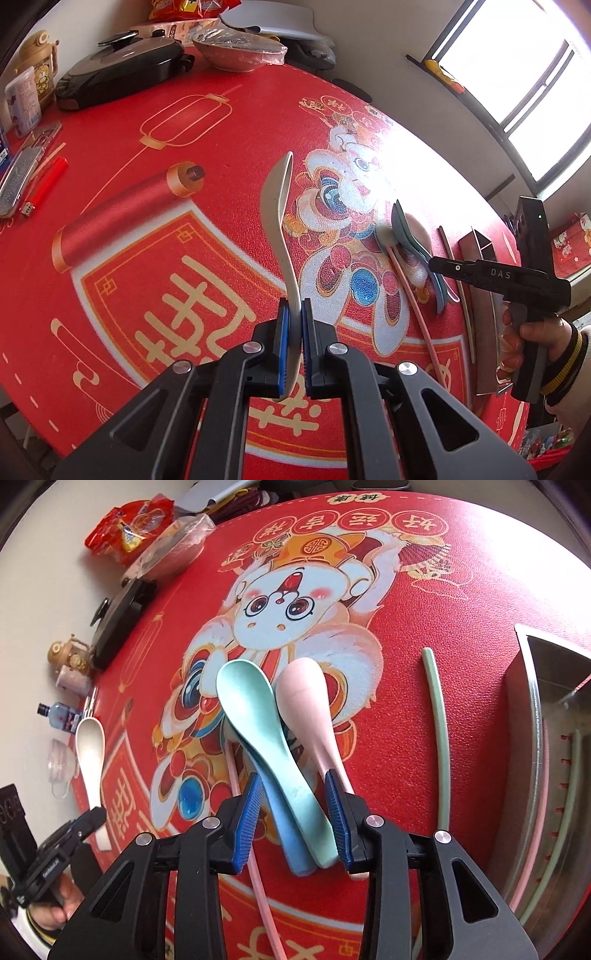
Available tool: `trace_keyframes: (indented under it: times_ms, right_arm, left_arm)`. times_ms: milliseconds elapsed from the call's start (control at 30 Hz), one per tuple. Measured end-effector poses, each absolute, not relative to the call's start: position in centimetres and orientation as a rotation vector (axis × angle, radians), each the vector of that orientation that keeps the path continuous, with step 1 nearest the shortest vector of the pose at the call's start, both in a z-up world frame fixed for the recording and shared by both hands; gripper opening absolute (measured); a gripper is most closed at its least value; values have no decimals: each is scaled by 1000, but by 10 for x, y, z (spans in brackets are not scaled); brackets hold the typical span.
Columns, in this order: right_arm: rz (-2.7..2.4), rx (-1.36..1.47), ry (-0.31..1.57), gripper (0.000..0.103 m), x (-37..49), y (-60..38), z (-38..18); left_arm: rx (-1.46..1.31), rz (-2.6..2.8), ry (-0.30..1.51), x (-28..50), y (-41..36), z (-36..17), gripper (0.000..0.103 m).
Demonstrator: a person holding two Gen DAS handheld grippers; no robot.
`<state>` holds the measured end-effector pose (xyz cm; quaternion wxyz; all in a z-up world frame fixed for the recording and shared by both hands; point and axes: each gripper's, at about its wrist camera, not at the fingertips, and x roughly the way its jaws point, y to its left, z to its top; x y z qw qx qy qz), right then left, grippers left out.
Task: Organize utensils
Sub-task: 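Grasp the teal spoon with the right gripper while the left gripper holds the white spoon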
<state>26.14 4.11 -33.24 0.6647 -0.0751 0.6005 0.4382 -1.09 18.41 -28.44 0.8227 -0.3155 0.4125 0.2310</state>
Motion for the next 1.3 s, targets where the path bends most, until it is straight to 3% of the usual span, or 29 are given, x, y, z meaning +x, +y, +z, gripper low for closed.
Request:
trace_keyframes:
  times_ms: [100,367,900,1033,1300]
  right_arm:
    - [986,-134,1365,35,263,42,-334]
    - [1003,-183,1337,22,250,43,-330]
    - [1050,-210,1347,22,238,65,-333]
    - [1065,-194,1336,14,232,62,-331]
    - [1075,-126,1300,14,214,39,-319]
  left_arm:
    - [-671,489,880,-11,183,-285,6]
    - [-661,464,885,-5,178,-284,6]
    - [-680,474,886,-18,175,-285,6]
    - [-680,475,882,-20,174,-283,6]
    - [-670,451,883,-11,170,-282,6]
